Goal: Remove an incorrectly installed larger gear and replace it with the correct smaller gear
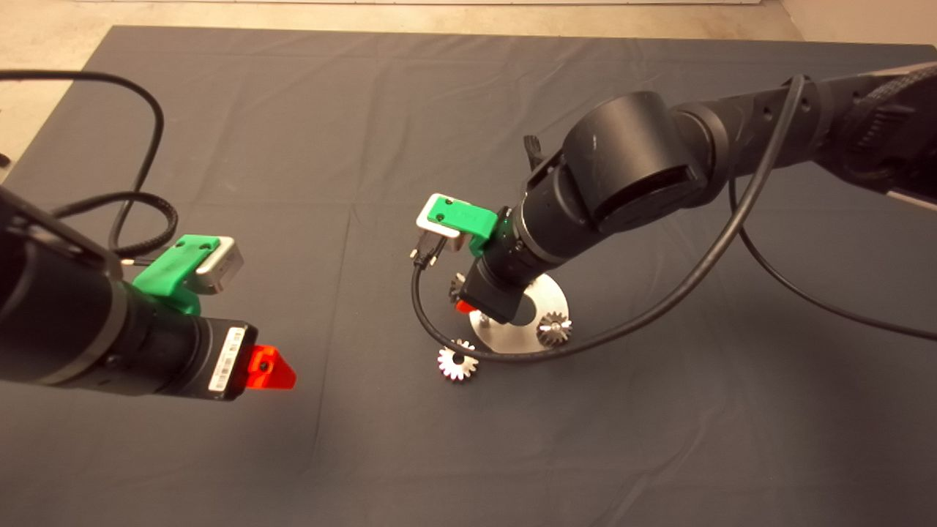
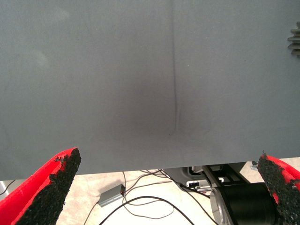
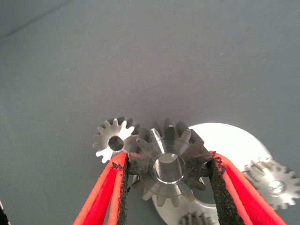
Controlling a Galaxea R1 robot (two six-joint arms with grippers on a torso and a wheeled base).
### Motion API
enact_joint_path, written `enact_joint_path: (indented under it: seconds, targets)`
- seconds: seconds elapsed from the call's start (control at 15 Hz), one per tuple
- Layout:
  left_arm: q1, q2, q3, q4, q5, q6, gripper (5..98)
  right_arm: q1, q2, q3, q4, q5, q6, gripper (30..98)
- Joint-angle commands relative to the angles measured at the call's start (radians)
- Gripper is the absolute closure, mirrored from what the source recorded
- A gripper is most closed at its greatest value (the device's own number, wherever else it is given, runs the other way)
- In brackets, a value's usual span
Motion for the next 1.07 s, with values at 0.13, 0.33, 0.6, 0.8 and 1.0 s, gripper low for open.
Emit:
enact_joint_path:
  seconds: [0.13,0.33,0.6,0.8,1.0]
  targets:
    - [-0.007,-0.002,0.02,-0.003,0.133,-0.01,5.8,-0.074,0.007,0.011,-0.158,-0.083,-0.014,90.0]
    - [-0.007,-0.001,0.022,-0.019,0.133,-0.01,5.8,-0.102,0.004,0.004,-0.17,-0.086,-0.068,90.0]
    - [-0.007,-0.001,0.022,-0.019,0.133,-0.01,5.8,-0.103,0.003,0.003,-0.181,-0.084,-0.068,90.0]
    - [-0.007,-0.003,0.03,-0.021,0.133,-0.01,5.8,-0.103,0.004,0.004,-0.184,-0.084,-0.066,90.0]
    - [-0.007,-0.002,0.033,-0.042,0.133,-0.01,5.8,-0.105,-0.002,0.003,-0.222,-0.084,-0.063,90.0]
